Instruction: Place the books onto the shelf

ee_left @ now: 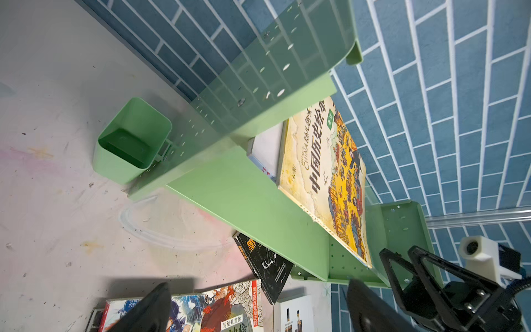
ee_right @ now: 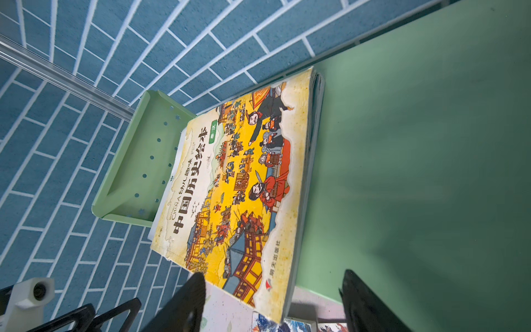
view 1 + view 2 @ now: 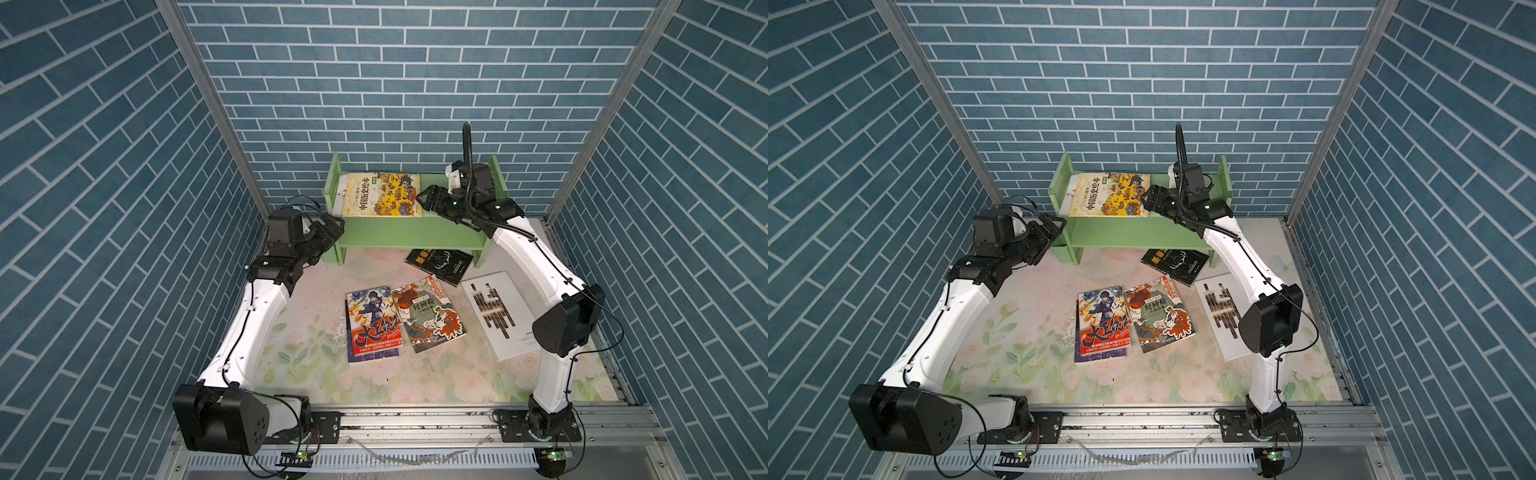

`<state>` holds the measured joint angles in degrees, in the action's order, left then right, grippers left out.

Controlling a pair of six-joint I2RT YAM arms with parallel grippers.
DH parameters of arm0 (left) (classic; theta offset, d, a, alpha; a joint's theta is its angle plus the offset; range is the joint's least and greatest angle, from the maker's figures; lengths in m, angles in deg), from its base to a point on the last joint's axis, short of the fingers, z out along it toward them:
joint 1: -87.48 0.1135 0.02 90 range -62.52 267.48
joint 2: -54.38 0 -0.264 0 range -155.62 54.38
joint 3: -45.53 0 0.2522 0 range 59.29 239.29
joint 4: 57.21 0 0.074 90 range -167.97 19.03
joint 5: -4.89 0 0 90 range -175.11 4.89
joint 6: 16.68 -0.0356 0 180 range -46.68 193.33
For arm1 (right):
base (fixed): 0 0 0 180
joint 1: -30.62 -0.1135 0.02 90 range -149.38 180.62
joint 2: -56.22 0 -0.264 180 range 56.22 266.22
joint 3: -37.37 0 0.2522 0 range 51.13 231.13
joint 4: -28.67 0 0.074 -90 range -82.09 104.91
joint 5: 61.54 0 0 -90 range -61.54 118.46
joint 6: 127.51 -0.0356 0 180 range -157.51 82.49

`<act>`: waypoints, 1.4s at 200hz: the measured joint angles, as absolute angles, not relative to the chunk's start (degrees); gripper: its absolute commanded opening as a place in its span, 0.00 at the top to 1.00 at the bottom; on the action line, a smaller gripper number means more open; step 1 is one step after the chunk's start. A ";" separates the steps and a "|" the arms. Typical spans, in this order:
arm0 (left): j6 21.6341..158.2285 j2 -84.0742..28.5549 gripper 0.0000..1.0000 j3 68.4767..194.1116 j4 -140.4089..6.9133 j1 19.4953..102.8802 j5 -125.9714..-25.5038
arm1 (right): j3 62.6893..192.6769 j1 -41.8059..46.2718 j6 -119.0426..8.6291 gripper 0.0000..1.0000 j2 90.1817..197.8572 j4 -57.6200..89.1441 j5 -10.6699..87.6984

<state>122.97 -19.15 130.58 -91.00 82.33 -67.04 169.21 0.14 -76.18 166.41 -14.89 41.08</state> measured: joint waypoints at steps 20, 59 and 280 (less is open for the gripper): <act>121.88 -18.48 0.05 128.24 -90.80 82.33 -65.32 | 164.78 0.07 -76.14 0.27 163.13 -14.58 41.11; 119.34 -15.37 0.05 122.08 -91.11 81.81 -61.06 | 148.86 -1.37 -76.10 0.28 152.05 -11.63 40.10; 100.61 -49.58 0.10 128.81 -98.34 54.48 -56.88 | 107.95 -5.33 -73.73 0.46 152.62 -16.79 25.89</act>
<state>100.61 -49.58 128.81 -98.34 54.48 -56.88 107.95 -5.33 -73.73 152.62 -16.79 25.89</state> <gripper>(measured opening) 0.904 0.568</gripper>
